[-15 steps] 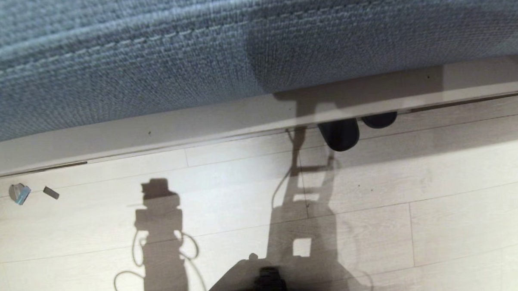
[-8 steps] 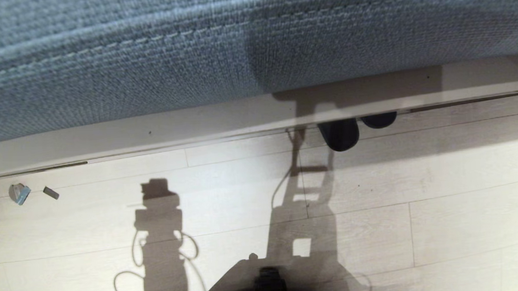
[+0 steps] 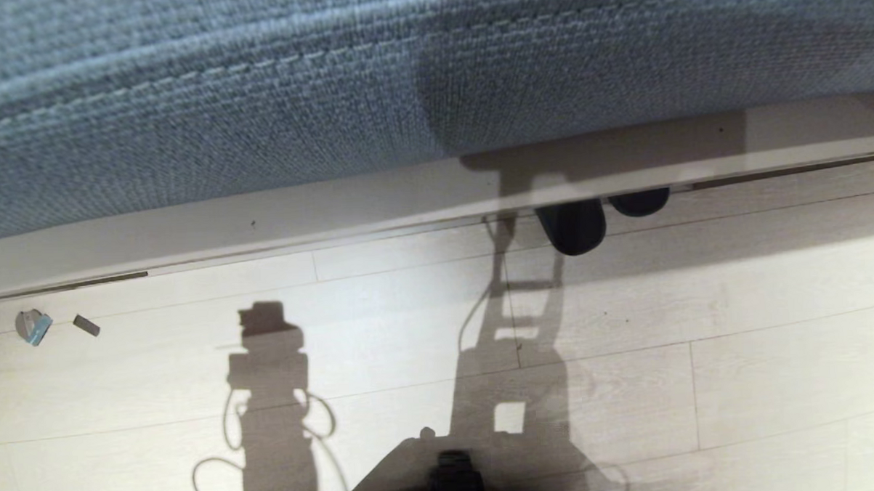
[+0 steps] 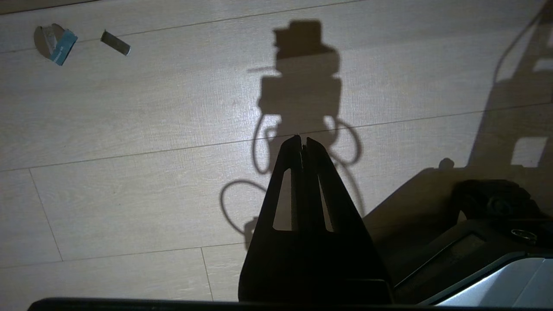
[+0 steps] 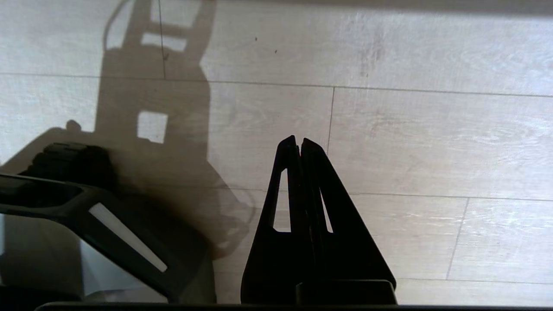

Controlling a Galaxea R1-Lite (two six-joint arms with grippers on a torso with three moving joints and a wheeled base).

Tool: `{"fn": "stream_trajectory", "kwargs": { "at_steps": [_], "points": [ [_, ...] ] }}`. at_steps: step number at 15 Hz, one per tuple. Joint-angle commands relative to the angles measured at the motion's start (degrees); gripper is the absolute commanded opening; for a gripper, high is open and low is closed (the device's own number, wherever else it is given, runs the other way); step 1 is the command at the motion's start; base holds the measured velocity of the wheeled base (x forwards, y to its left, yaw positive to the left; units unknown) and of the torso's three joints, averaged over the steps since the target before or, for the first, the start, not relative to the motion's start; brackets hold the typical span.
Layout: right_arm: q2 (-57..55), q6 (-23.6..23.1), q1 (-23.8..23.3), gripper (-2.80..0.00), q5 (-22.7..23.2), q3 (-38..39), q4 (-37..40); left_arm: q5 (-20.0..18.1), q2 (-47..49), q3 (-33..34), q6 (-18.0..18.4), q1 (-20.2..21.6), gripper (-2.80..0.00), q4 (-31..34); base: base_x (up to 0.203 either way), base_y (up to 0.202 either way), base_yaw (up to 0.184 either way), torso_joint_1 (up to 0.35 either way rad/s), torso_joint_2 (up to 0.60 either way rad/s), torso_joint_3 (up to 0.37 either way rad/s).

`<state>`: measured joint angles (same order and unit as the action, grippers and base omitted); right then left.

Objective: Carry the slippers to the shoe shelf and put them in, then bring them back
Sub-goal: Pick up the slippers in the shoe cabinet

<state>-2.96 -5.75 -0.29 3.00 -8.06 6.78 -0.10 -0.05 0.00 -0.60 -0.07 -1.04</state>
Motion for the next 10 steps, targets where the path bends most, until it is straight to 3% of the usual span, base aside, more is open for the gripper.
{"fn": "stream_trajectory", "kwargs": {
  "at_steps": [1,6,10],
  "points": [
    [2.96,1.26,0.11,-2.8,-0.18,5.86,-4.76,0.01,-0.05,0.44,-0.03,0.0,-2.8,-0.02,0.0,0.0,0.0,0.0,0.0,0.0],
    [2.96,0.11,0.2,-2.8,-1.59,7.0,-4.49,0.01,-0.04,0.44,-0.19,0.07,-2.8,-0.02,0.0,0.0,0.0,-0.001,0.0,0.009],
    [2.94,0.69,0.2,-2.8,-1.59,7.0,-4.49,0.01,-0.07,0.44,-0.19,0.07,-2.8,-0.11,0.0,0.0,0.0,0.002,0.0,0.173]
  ]
}}
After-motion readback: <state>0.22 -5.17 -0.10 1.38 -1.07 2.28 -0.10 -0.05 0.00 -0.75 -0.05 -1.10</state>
